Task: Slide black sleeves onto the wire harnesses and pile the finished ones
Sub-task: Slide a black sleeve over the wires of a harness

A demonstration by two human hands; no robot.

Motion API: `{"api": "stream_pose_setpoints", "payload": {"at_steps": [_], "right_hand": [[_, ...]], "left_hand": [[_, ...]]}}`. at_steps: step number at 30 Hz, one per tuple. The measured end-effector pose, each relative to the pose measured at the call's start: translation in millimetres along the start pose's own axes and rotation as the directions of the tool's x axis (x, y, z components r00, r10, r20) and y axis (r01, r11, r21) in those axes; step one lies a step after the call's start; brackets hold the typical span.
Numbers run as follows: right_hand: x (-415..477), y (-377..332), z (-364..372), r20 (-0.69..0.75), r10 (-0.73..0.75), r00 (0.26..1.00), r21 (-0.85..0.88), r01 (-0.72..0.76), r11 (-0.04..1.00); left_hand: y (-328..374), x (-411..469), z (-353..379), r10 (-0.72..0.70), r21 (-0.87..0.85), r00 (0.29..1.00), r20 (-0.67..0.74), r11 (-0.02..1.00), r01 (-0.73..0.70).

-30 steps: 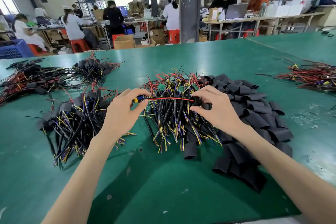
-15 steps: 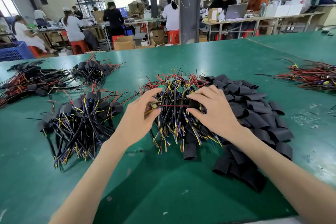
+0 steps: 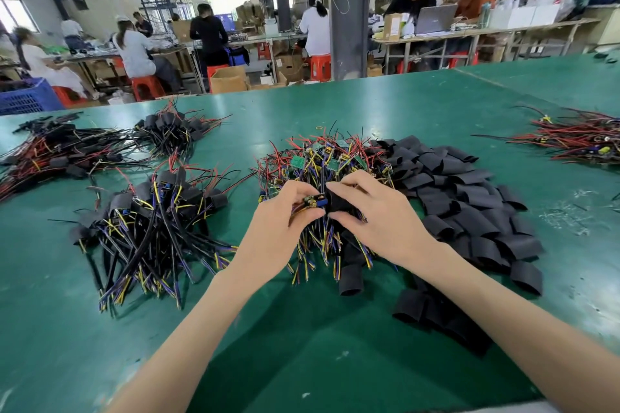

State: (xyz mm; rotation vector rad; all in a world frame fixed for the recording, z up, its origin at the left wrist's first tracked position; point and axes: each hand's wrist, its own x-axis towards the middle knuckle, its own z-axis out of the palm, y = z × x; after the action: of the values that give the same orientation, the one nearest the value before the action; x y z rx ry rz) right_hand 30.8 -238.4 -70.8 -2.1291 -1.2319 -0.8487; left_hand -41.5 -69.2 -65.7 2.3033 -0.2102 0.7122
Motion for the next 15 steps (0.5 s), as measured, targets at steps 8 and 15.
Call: {"api": "stream_pose_setpoints", "payload": {"at_steps": [8,15], "right_hand": [[-0.2,-0.2,0.1,0.029,-0.041,0.999,-0.002,0.041,0.999],[0.5,4.7,-0.8,0.091,-0.069,0.993,0.059,0.064,0.996]], "left_hand": [[0.9,-1.2,1.6,0.027,0.024,1.000,0.003,0.999,-0.027],[-2.6,0.1,-0.4,0.057,0.077,0.998,-0.027,0.996,-0.054]]}}
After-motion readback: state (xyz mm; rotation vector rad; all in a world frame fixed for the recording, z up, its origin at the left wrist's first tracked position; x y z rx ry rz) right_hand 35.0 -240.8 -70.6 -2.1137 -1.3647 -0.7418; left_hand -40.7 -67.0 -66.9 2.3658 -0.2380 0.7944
